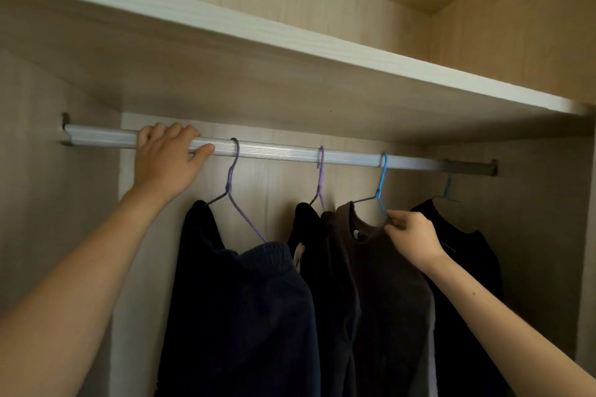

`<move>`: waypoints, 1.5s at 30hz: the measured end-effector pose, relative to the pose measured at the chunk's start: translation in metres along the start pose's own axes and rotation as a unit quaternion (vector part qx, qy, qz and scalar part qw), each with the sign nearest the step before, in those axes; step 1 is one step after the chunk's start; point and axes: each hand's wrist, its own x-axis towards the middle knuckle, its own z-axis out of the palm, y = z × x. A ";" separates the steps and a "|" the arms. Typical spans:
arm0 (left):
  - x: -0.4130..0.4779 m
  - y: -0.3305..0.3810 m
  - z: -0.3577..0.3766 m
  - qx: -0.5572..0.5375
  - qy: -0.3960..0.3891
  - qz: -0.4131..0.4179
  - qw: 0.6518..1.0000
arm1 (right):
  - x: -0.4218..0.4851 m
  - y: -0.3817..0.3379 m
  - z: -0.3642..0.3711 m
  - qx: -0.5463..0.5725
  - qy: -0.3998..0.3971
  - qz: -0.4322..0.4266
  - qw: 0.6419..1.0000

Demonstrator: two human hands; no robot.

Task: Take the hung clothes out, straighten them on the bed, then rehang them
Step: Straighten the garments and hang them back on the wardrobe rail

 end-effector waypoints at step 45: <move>-0.020 0.013 -0.034 -0.194 -0.020 -0.056 0.979 | 0.002 0.046 -0.082 0.146 0.100 0.024 0.984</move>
